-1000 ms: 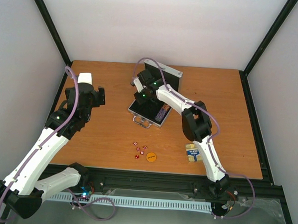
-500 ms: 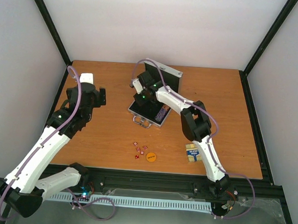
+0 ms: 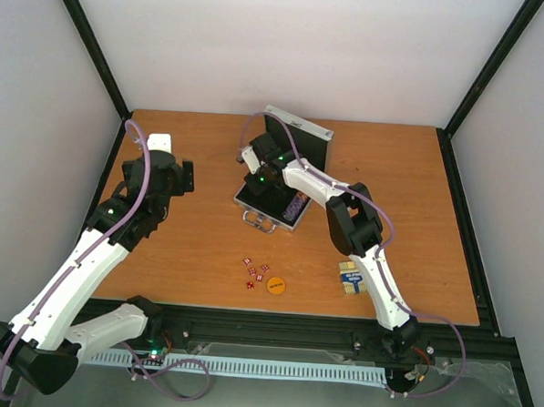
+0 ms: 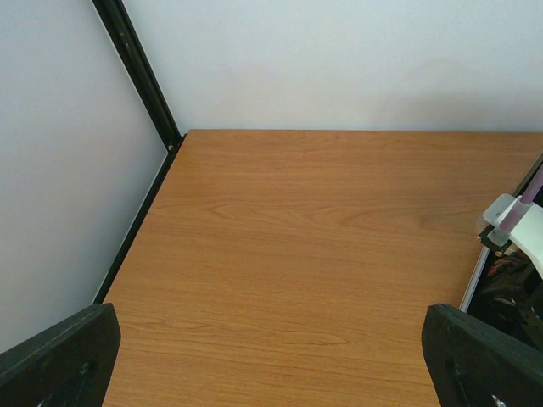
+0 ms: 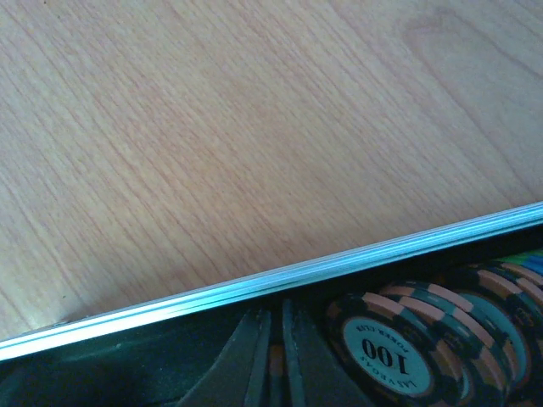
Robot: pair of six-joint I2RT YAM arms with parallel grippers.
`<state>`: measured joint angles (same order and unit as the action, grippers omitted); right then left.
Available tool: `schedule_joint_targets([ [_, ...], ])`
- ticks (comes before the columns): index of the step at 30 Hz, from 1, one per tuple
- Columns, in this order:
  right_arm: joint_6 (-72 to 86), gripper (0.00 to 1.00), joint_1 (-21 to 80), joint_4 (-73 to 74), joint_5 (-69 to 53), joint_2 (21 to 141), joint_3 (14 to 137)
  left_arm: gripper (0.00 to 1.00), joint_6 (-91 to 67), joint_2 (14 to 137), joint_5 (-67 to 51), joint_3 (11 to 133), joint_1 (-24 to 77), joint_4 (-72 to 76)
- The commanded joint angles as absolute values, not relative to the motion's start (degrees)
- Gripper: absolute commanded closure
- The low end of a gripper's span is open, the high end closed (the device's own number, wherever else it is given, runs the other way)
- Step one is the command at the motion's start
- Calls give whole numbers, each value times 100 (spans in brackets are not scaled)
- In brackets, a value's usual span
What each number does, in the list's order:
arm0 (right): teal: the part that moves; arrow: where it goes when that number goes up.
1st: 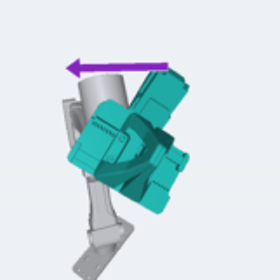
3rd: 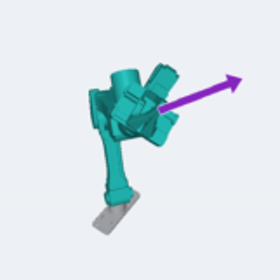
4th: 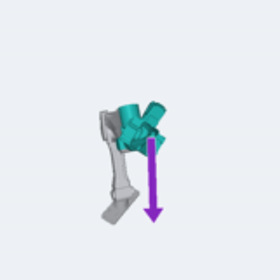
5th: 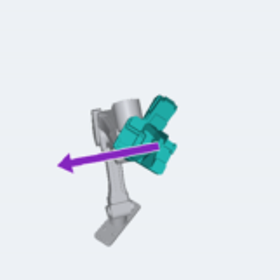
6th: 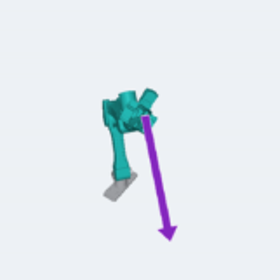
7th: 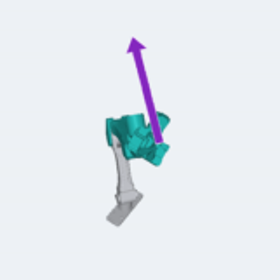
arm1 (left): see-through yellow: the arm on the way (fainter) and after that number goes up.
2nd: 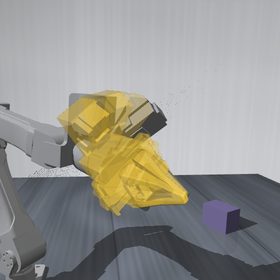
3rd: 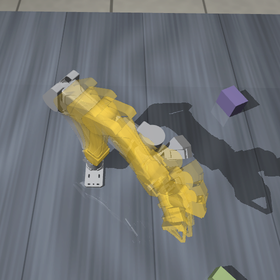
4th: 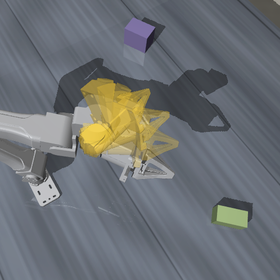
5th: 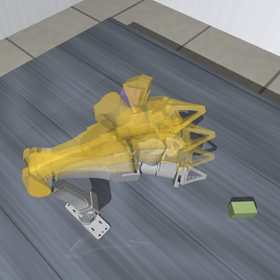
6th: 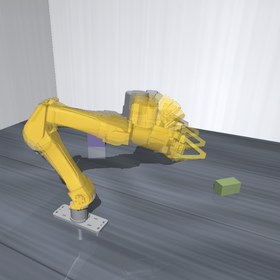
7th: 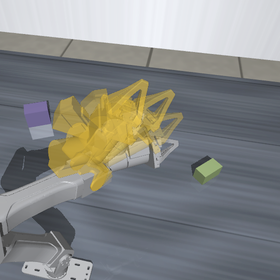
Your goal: Pack up texas hold em set
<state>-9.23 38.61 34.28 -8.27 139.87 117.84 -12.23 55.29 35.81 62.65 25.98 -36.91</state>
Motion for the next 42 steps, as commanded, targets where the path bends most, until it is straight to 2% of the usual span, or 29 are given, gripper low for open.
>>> schedule_joint_targets([
  [1,-994,93,3867,3222,-668,14153,11798,0,-1274,5535,3604,6284,2566,-3606],
  [5,-997,91,3859,3173,-582,14218,11806,0,-1278,5551,3600,6276,2566,-3612],
  [9,-1028,80,3858,3144,-478,14239,11769,0,-1287,5565,3602,6273,2569,-3618],
  [14,-994,76,3850,3129,-389,14169,11765,0,-1304,5613,3570,6280,2566,-3614],
  [20,-993,44,3850,3096,-252,13983,11690,0,-1324,5621,3529,6302,2566,-3597],
  [26,-938,19,3850,2984,-166,13742,11455,0,-1334,5576,3525,6284,2566,-3613],
  [42,-750,18,3858,3058,-539,13012,11231,0,-1345,5496,3495,6302,2566,-3617],
])
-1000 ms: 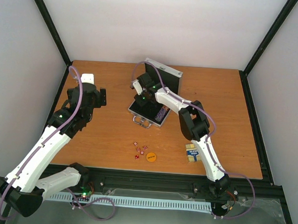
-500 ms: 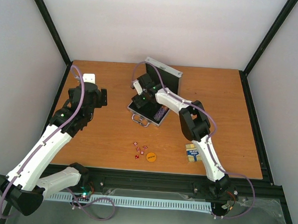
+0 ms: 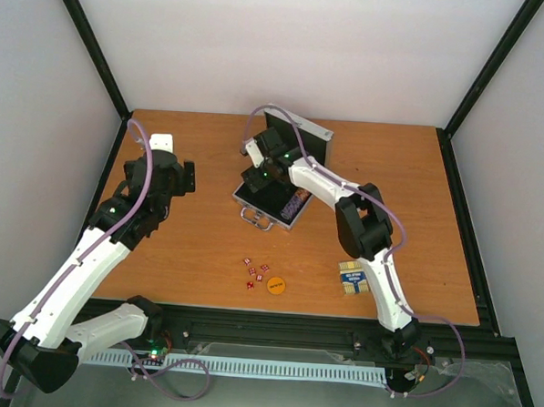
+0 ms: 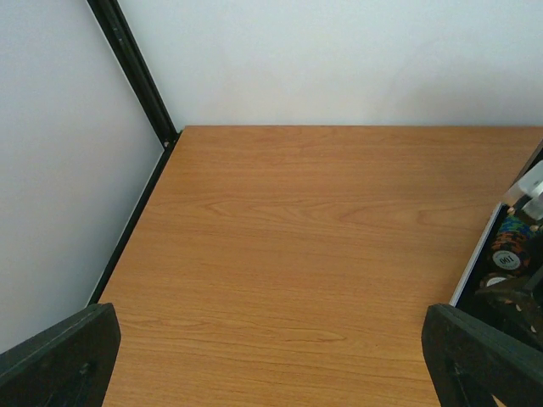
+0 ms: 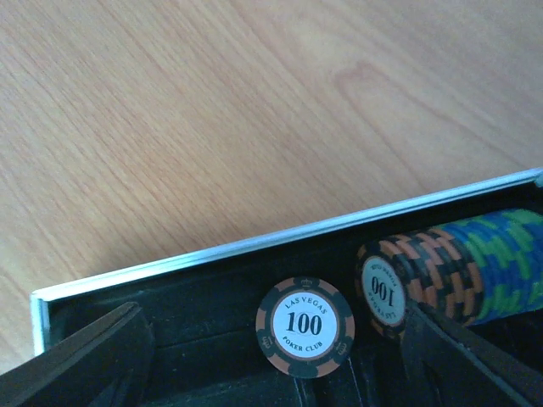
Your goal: Pack up texas hold em set
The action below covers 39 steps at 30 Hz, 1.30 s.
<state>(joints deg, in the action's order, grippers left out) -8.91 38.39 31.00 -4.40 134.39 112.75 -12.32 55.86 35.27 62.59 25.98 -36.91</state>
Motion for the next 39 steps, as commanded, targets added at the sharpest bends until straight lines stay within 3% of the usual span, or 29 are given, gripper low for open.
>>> schedule_joint_targets([
  [1,-683,18,3858,3086,-460,12991,11255,0,-1340,5500,3490,6302,2566,-3614],
  [10,-91,6,3856,4278,684,13424,12203,0,-1334,5520,3478,6319,2566,-3604],
  [16,165,28,3850,4467,630,13588,12276,0,-1362,5596,3441,6311,2566,-3584],
  [19,224,51,3841,4578,577,13690,12300,0,-1363,5612,3439,6319,2566,-3588],
  [23,203,57,3845,4531,426,13653,12110,0,-1353,5609,3468,6298,2566,-3571],
  [26,194,54,3840,4438,301,13587,11966,0,-1362,5646,3443,6293,2568,-3564],
  [35,349,21,3904,4456,437,13596,11817,0,-1366,5687,3418,6275,2566,-3535],
  [39,361,19,3971,4451,387,13644,11798,0,-1371,5685,3402,6280,2568,-3543],
])
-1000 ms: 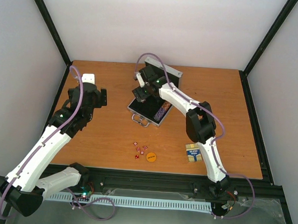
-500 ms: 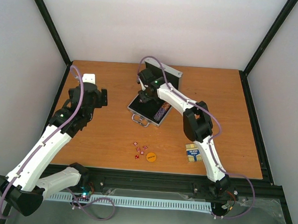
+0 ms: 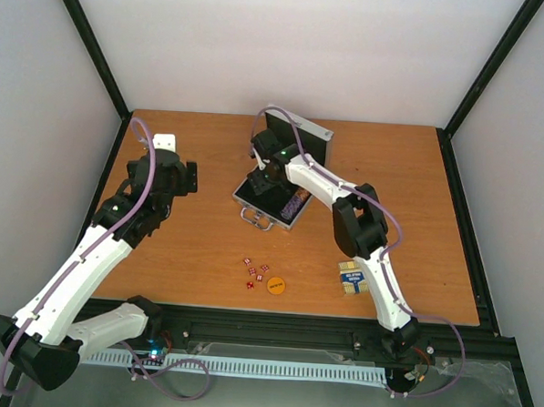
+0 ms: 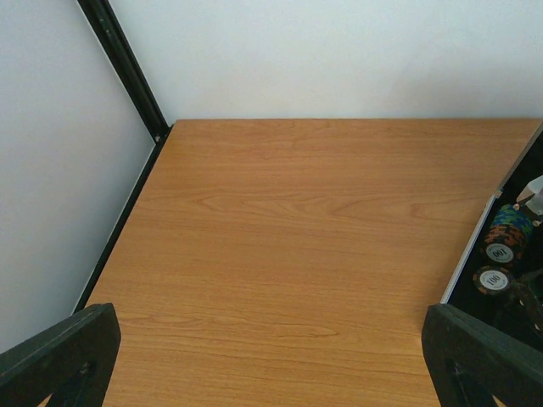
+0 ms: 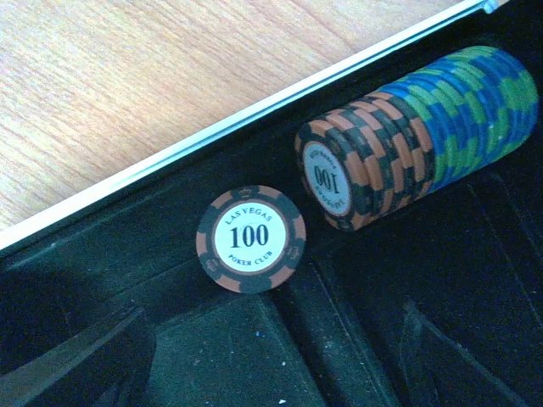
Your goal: Pack up texas hold em set
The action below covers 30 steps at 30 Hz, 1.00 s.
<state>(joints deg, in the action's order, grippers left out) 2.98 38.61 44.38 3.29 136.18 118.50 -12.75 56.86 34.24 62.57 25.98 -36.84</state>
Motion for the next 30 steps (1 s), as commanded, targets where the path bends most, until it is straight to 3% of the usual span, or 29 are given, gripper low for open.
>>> schedule_joint_targets([
  [1,368,19,3980,4455,394,13659,11800,0,-1371,5686,3401,6284,2567,-3550],
  [30,370,20,3973,4449,1619,14310,12117,0,-1344,5713,3452,6267,2566,-3564],
])
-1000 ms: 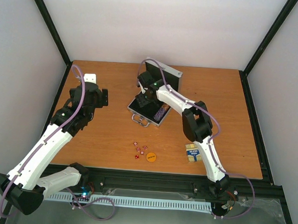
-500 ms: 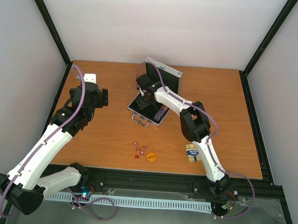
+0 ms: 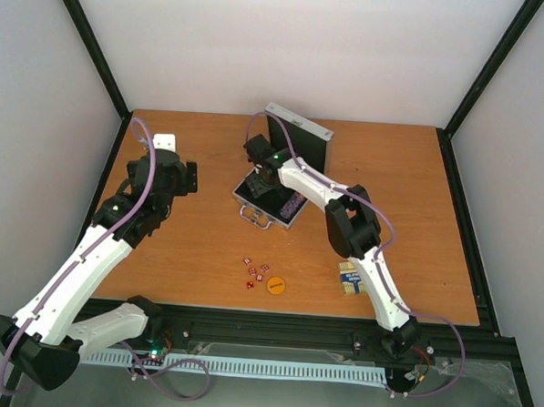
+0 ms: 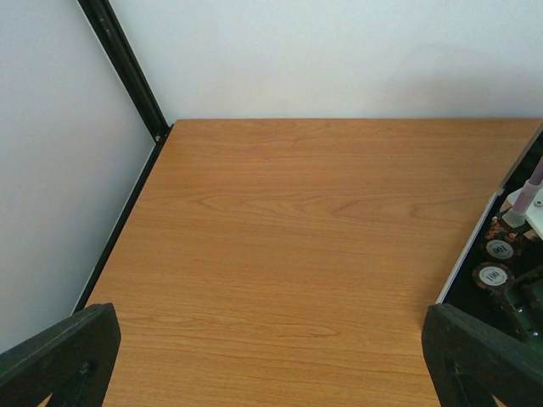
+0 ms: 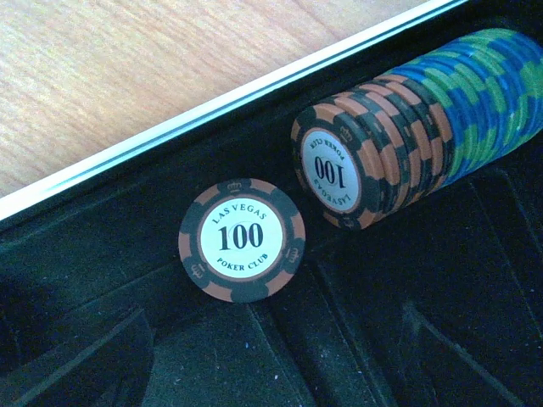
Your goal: Pack up texas hold em set
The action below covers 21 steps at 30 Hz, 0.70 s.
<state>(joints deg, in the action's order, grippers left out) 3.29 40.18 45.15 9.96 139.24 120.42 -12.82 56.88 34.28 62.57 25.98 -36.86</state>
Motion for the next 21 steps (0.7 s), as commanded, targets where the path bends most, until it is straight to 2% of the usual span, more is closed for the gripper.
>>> schedule_joint_targets([
  [1,396,20,3973,4429,1690,14330,12111,0,-1345,5715,3453,6259,2566,-3560],
  [9,468,23,3901,4355,1733,14333,12010,0,-1329,5745,3471,6258,2566,-3565],
  [21,421,29,4007,3667,960,13272,10056,0,-1430,5825,3281,6315,2566,-3507],
])
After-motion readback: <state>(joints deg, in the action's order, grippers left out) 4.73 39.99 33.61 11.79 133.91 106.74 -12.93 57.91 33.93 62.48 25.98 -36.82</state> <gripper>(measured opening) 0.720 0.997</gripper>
